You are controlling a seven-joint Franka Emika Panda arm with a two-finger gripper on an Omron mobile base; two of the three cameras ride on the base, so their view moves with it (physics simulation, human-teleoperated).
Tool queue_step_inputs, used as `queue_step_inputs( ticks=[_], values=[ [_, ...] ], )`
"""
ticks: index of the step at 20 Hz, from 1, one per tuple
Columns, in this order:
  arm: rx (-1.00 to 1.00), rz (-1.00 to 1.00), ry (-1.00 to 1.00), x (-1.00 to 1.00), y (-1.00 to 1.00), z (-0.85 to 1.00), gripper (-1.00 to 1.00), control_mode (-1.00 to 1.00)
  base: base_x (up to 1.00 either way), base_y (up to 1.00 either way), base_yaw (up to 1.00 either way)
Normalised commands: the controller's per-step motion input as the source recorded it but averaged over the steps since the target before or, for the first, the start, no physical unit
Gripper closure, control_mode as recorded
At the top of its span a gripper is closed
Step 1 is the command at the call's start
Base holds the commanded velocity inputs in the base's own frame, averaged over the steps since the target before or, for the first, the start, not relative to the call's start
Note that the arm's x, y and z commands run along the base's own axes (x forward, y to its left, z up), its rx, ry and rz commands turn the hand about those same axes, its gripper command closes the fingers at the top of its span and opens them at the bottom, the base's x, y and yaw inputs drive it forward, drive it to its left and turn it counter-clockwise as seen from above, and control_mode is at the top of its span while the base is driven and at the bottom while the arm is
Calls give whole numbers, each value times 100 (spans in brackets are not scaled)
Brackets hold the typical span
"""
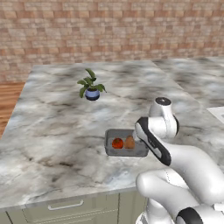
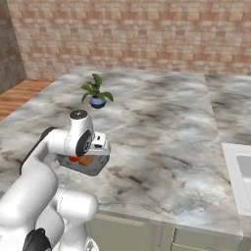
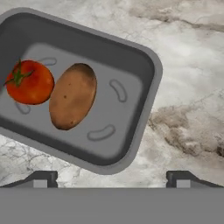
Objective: Take the tomato and potato out of the freezer and place them in the tupperware container on the counter. Then put the tupperware containing the vegetables back in the freezer.
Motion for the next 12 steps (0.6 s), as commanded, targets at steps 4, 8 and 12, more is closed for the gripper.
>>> queue_step_inputs(
  ticks=[4,8,12],
  values=[
    [0,-9,0,0,-30,0,-100,-100,0,0,0],
    [4,-7,0,15,-13,-8,-100,-100,0,0,0],
    [6,-5,2,28,-6,-30,-100,-100,0,0,0]
  ],
)
